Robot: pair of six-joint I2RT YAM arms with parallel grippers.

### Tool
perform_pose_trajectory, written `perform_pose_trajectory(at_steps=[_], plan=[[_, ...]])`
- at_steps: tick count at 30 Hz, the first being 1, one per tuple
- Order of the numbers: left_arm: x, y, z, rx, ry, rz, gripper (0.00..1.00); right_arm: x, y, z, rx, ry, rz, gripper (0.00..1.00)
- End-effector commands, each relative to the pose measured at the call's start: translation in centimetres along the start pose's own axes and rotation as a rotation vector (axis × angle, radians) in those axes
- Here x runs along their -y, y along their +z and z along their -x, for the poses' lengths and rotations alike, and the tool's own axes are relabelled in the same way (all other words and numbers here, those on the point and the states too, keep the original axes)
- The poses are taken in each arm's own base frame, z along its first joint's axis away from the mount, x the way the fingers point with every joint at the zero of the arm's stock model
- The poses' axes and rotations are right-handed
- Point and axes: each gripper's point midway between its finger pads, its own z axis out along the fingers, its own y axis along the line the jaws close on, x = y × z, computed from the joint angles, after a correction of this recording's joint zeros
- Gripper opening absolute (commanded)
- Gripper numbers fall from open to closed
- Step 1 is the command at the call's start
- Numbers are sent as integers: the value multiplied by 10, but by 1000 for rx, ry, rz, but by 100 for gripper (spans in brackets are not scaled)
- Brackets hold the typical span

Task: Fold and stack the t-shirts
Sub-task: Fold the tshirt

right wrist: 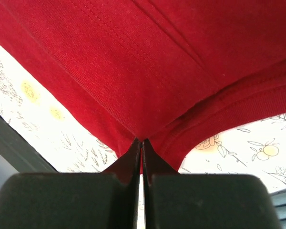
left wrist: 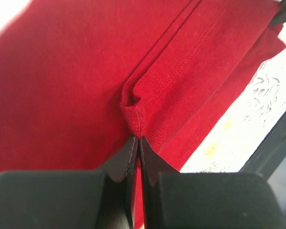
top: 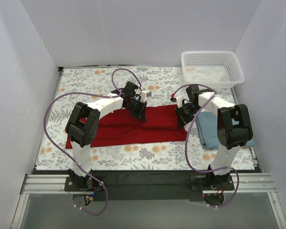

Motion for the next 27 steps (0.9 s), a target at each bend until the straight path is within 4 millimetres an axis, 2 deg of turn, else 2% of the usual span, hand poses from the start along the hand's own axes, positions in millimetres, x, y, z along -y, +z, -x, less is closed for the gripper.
perform_pose_trajectory(at_steps=[1,2,5,6,8,9,11,13,15,16,17,18,19,21,22,24,25,27], plan=[[13,-16,1,24,-13,-8,0,-6,-6,-4,-24,-64,-10,1],[13,-15,-3,15,-21,-11,0,-6,-5,-5,-32,-68,-9,1],[9,-11,-10,2,-28,-4,0,-8,-6,-9,-53,-71,-2,11],[8,-10,-10,2,-26,1,0,-9,-7,-10,-55,-81,-3,22],[6,-11,-11,4,-22,13,0,-12,-13,-11,-57,-92,-7,34],[6,-12,-12,3,-20,15,0,-13,-17,-10,-55,-101,-9,43],[6,-15,-13,0,-16,19,5,-13,-24,-6,-47,-120,-24,48],[7,-22,-13,-8,8,25,15,-17,-37,7,-14,-145,-34,49],[13,-41,-3,44,51,19,23,-22,-49,24,42,-172,-39,49],[8,-52,2,73,67,25,32,-25,-52,29,57,-174,-38,49],[17,-71,10,118,95,1,36,-26,-52,33,61,-175,-38,47],[17,-81,11,133,108,-3,39,-30,-53,40,70,-190,-40,46],[7,-96,15,161,119,9,42,-31,-48,41,59,-185,-35,45],[6,-121,14,188,121,-11,44,-33,-41,44,45,-194,-41,41],[-11,-134,13,203,92,11,45,-32,-37,47,49,-196,-46,40],[-29,-143,2,170,87,50,44,-33,-27,50,35,-185,-47,38],[-47,-152,-3,170,55,81,43,-36,-20,52,30,-199,-51,38],[-67,-157,-20,128,26,104,36,-37,-8,50,-2,-207,-64,36]])
